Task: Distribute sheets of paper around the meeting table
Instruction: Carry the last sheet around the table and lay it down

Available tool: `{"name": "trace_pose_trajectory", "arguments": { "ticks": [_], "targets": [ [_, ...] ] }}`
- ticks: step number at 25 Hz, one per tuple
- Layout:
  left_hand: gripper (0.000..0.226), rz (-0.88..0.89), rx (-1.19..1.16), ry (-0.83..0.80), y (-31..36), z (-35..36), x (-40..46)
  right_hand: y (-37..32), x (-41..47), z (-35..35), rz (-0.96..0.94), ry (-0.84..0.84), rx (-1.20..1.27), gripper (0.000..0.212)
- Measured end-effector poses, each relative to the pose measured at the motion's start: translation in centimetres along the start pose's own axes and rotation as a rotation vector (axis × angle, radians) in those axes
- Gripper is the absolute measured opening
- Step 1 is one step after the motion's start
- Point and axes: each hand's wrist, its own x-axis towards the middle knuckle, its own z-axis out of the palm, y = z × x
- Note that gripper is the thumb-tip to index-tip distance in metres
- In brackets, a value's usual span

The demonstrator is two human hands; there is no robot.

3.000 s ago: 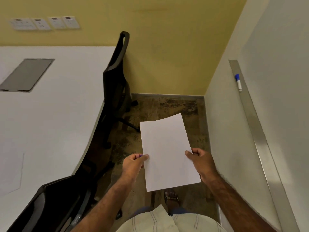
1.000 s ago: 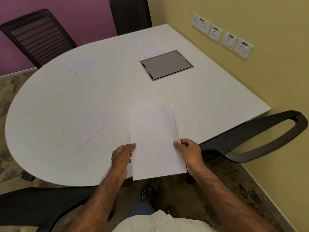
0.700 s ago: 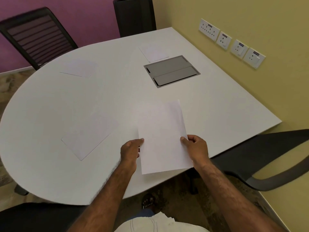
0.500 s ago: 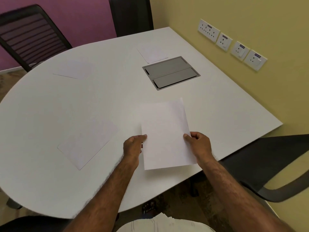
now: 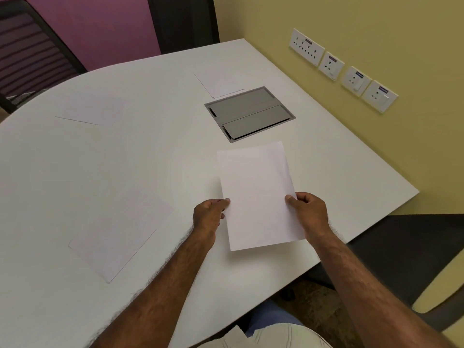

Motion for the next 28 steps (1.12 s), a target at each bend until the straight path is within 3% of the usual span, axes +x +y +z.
{"name": "trace_pose_trajectory", "arguments": {
  "ticks": [8,17,28],
  "targets": [
    [0.019,-0.033,0.058,-0.012,2.3,3.5,5.3,-2.0,7.6,0.9,0.033,-0.007,-0.049,0.017],
    [0.013,-0.094,0.146,0.001,3.7,11.1,13.2,-2.7,19.8,1.0,0.011,-0.006,-0.159,0.025],
    [0.02,-0.179,0.25,0.051,2.3,19.3,21.1,-0.2,33.4,1.2,0.023,-0.034,-0.245,0.033]
  ]
}}
